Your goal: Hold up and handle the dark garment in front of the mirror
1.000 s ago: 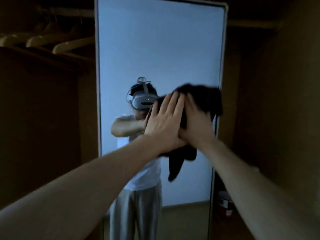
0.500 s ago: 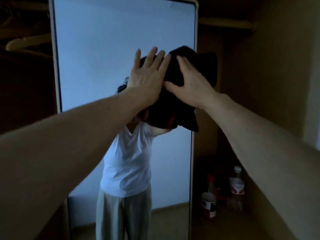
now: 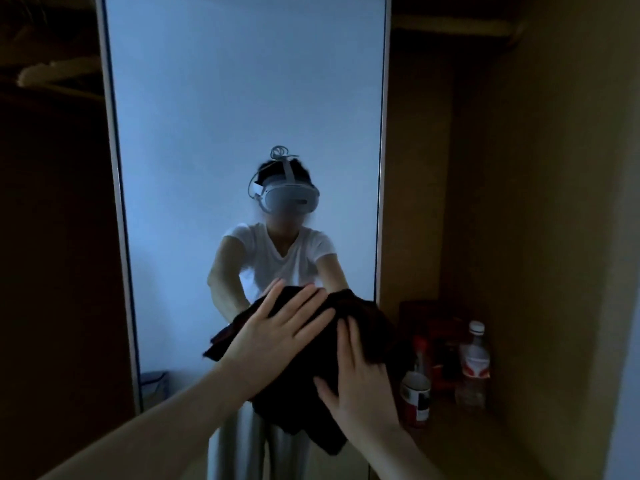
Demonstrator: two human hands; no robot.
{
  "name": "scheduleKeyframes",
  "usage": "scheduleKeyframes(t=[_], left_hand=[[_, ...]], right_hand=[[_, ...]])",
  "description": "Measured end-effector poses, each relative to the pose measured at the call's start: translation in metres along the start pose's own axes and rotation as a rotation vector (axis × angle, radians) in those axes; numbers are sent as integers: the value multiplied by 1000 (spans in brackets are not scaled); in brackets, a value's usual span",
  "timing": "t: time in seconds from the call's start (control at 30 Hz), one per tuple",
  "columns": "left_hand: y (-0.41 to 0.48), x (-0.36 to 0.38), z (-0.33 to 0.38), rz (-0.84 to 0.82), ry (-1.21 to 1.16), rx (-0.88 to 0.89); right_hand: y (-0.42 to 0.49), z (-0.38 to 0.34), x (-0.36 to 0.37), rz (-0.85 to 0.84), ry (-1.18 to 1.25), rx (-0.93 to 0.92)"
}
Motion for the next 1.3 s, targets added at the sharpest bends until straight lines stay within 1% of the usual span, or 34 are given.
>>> scheduleKeyframes(t=[0.1, 0.2, 0.23, 0.3, 0.37, 0.47, 0.6, 0.7, 0.8, 0.87, 0.93, 1.0, 1.03, 1.1, 1.13, 1.17, 1.2, 1.23, 1.3], left_hand=[[21, -15, -33, 45, 6, -18], [65, -45, -91, 87, 36, -153], [79, -61, -110, 98, 34, -198], [102, -87, -141, 79, -4, -282], [114, -99, -156, 37, -44, -356], [106, -93, -145, 39, -85, -365], [75, -60, -105, 63, -76, -270], [38, -26, -55, 93, -45, -167], [-4, 8, 4, 36, -32, -68], [-19, 18, 23, -20, -26, -35], [-19, 15, 22, -1, 3, -38], [-13, 2, 12, 79, 7, -62], [-7, -9, 0, 126, -6, -102], [7, -31, -27, 184, -25, -251], [10, -40, -39, 177, -87, -350], [10, -47, -46, 150, -214, -433], [8, -50, -47, 112, -349, -480], [4, -51, -42, 76, -428, -503], [-5, -48, -30, 36, -440, -509]], right_hand=[[31, 0, -39, 93, -76, -62], [83, -7, -110, 155, -115, -136], [102, -9, -136, 201, -137, -146], [132, -15, -179, 282, -182, -157], [146, -18, -196, 321, -172, -154], [137, -19, -178, 354, -137, -112], [98, -16, -118, 342, -95, -86], [53, -9, -53, 246, -51, -18], [-1, -8, 11, 81, 5, 71], [-19, -7, 31, 9, -18, 96], [-17, -5, 27, 19, -46, 111], [-8, -9, 8, 27, -76, 95], [1, -11, -7, 52, -86, 70], [22, -15, -43, 127, -92, 32], [33, -17, -62, 178, -117, 25], [42, -19, -79, 218, -137, 31], [52, -21, -93, 248, -129, 41], [59, -22, -100, 269, -97, 50], [65, -27, -97, 298, -11, 34]])
Point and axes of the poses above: each hand's wrist, its own y-axis towards the middle knuckle, its own x-axis out of the palm, z = x × y, the point moved 4 cm from there along y, towards the middle knuckle, and after that the axes turned 10 degrees about -z, right-handed, at the moved point
